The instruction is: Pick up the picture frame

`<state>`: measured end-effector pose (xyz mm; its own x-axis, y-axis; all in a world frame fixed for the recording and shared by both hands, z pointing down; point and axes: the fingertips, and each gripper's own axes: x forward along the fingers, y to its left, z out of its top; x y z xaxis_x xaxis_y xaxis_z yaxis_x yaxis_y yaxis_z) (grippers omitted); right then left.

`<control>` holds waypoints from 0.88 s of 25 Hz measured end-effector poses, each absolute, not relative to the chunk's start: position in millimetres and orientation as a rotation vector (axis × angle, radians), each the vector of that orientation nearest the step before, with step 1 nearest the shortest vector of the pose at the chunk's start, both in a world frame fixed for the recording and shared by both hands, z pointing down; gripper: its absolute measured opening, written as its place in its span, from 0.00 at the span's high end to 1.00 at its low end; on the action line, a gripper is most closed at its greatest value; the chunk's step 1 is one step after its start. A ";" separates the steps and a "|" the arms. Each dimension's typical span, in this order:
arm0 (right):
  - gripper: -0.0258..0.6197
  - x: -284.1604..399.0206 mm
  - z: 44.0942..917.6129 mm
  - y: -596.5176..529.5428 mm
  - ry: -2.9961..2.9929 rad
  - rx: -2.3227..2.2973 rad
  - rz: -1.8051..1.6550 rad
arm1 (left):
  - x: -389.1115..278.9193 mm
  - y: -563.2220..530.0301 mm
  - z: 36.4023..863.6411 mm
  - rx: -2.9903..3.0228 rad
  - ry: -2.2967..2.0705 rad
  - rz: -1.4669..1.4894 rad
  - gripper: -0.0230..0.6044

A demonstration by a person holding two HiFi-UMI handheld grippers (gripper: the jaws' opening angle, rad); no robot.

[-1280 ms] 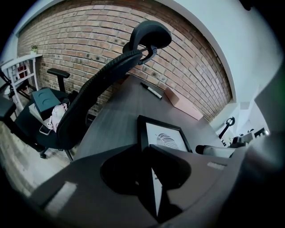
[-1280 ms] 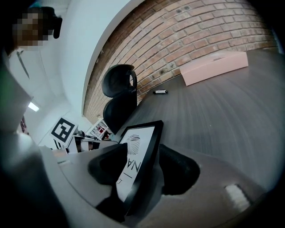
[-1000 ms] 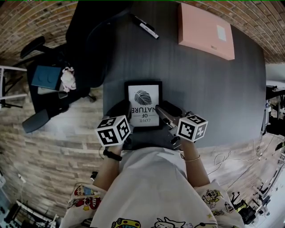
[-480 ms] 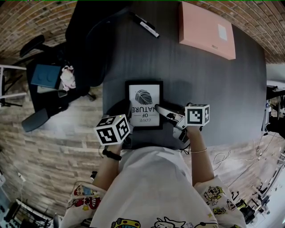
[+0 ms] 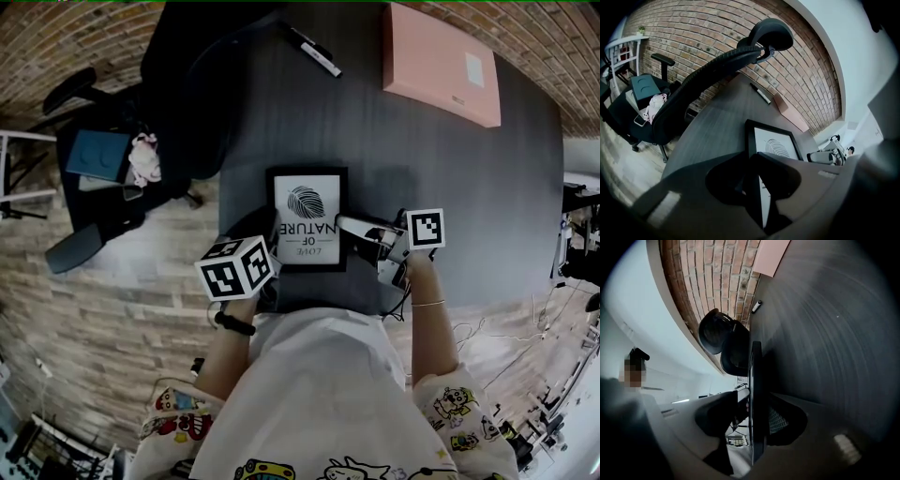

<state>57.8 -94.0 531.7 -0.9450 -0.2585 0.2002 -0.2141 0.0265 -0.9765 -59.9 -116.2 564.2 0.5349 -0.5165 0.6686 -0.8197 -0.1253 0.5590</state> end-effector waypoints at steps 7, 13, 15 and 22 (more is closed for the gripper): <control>0.70 37.4 526.3 -97.4 2.210 -0.398 -2.112 | -59.4 -116.2 563.2 1.782 -1.096 0.377 0.83; 0.70 25.6 526.8 -99.6 2.212 -0.407 -2.105 | -57.3 -110.4 569.1 1.754 -1.059 0.370 0.83; 0.72 22.6 527.6 -101.1 2.211 -0.422 -2.105 | -58.2 -112.2 567.7 1.755 -1.058 0.367 0.83; 0.93 24.0 538.1 -103.0 2.229 -0.529 -2.111 | -59.8 -117.9 565.1 1.754 -1.023 0.344 0.82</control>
<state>24.0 -103.0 538.1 -0.9421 -0.2608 0.2110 -0.2249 0.0243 -0.9741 -59.8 -117.9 565.1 0.5965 -0.4743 0.6475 -0.7691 -0.1071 0.6301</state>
